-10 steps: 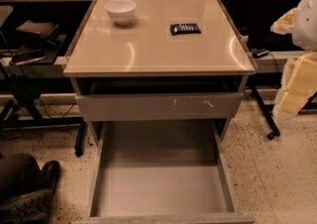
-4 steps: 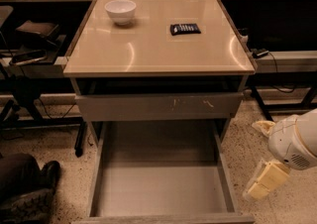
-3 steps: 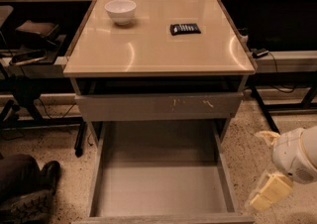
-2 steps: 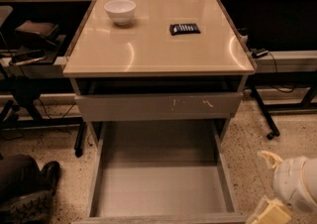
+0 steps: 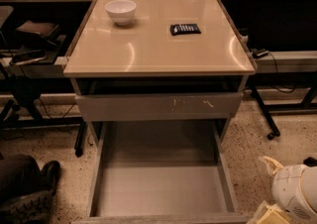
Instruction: Close middle drawer
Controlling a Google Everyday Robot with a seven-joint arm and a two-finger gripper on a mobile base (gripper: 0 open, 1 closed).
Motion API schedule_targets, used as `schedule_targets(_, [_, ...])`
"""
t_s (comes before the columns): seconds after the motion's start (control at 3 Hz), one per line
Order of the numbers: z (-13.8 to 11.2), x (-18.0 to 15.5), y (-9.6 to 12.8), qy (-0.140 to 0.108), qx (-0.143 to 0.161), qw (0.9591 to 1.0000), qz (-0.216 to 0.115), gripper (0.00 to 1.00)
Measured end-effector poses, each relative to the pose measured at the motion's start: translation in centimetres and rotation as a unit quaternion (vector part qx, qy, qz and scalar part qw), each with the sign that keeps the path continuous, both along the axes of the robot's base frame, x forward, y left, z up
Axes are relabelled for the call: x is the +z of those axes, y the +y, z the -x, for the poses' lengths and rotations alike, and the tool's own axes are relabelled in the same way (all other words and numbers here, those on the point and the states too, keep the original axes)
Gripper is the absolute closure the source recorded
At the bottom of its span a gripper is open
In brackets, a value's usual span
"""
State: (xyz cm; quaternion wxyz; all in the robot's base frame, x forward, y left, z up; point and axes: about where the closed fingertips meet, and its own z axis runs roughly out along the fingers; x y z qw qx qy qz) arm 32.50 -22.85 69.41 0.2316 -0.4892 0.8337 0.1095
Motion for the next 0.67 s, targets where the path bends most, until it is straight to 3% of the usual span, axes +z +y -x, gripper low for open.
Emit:
schedule_targets(0.33, [0.1,-0.2,0.0,-0.020,0.034,0.9977,0.055,0.00])
schedule_targets(0.67, [0.0,-1.3,0.0,-0.013,0.130,0.9825,0.133,0.00])
